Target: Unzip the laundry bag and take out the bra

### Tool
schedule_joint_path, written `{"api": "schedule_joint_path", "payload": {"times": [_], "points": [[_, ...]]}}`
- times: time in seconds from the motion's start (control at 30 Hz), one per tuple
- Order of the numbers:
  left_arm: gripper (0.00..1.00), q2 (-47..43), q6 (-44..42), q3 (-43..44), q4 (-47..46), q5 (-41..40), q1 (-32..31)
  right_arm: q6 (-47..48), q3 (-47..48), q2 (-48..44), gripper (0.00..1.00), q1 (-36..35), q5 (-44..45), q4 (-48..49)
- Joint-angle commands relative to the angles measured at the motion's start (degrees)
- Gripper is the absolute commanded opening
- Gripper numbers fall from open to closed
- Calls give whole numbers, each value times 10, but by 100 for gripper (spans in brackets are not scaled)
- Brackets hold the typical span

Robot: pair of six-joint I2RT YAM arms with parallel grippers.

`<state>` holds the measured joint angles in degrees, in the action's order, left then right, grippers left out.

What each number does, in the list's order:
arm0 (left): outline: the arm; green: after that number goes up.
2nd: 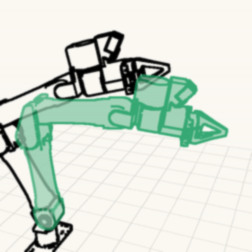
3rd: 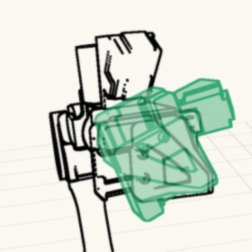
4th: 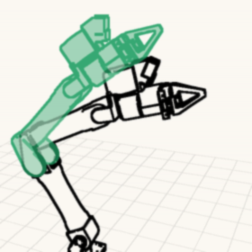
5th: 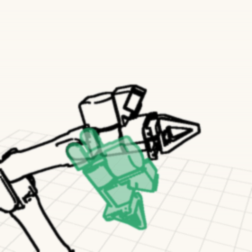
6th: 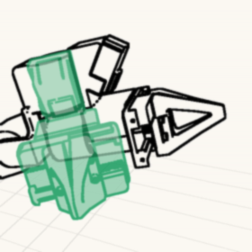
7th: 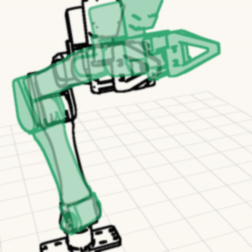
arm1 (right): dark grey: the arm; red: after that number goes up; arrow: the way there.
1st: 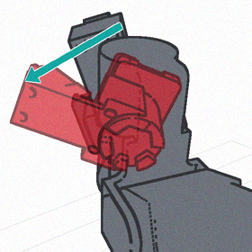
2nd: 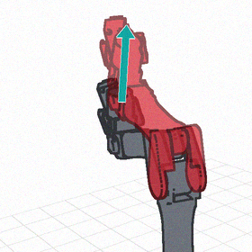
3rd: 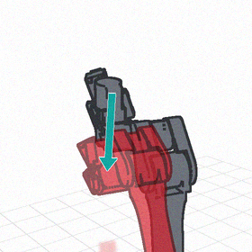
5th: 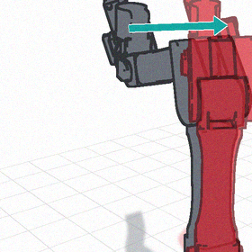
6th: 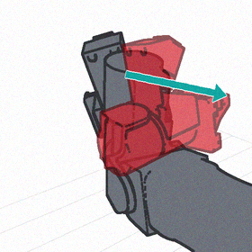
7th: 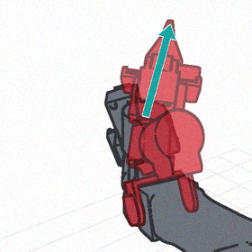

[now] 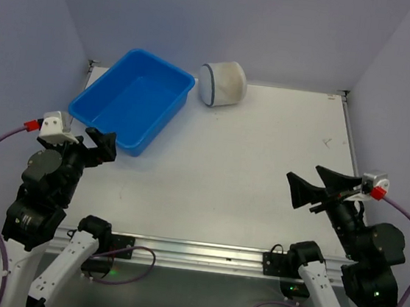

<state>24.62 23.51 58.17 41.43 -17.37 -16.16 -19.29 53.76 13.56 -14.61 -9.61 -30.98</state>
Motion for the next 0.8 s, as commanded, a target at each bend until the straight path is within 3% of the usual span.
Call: {"api": "schedule_joint_path", "payload": {"times": [0.0, 0.27, 0.47, 0.6, 0.77], "points": [[100, 31, 12, -10, -28, -3, -3, -27, -12, 56, 99, 1, 5, 56], [100, 130, 10, -26, -93, 22, -3, -65, 18, 293, 99, 1, -61, 177], [100, 184, 9, -59, -160, 45, -2, -41, 128, 572, 99, -2, -40, 276], [100, 198, 11, -79, -189, 62, -2, -4, 258, 742, 99, 0, -35, 330], [100, 192, 15, -112, -216, 77, -2, 4, 433, 968, 99, 32, -126, 321]]}}
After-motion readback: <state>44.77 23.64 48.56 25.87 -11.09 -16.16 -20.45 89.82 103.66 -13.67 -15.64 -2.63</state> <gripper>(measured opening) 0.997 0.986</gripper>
